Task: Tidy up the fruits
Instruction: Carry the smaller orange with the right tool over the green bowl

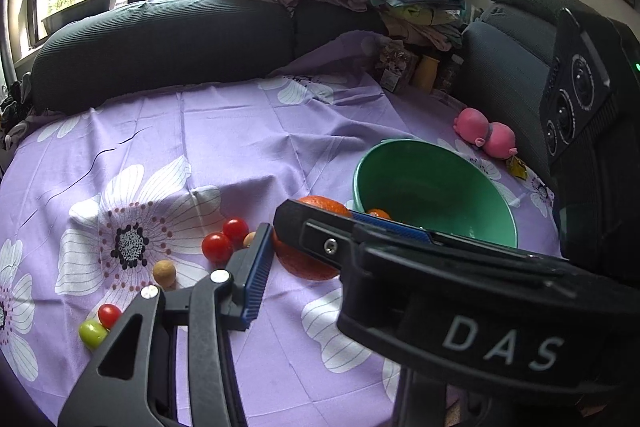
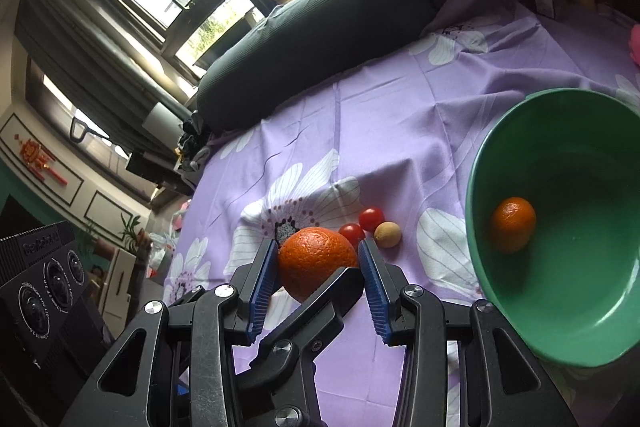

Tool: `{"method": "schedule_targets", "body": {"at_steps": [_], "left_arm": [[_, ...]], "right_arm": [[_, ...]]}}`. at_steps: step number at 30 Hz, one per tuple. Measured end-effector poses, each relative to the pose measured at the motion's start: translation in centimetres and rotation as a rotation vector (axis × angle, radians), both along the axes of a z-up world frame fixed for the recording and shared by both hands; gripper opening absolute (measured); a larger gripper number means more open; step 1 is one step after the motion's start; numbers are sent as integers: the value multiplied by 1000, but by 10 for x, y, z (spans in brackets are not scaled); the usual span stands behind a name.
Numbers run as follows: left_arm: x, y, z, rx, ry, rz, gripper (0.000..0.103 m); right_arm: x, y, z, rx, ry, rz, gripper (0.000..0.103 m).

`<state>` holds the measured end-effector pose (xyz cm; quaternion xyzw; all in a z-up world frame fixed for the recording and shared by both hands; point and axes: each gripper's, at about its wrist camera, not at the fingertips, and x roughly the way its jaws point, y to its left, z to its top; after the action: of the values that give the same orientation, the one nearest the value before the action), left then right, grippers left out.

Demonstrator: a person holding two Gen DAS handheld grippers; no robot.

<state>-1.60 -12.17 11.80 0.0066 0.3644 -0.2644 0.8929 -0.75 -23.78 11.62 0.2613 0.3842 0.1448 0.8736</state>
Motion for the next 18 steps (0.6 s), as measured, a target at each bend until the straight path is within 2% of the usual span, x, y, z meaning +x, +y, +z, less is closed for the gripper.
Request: {"method": "schedule_targets", "body": {"at_steps": [7, 18], "left_arm": [[0, -38, 3, -3, -22, -87, 41], [2, -90, -4, 6, -8, -204, 41]], "right_arm": [[-10, -37, 3, 20, -20, -95, 44], [-22, -84, -5, 28, 3, -233, 45]]}}
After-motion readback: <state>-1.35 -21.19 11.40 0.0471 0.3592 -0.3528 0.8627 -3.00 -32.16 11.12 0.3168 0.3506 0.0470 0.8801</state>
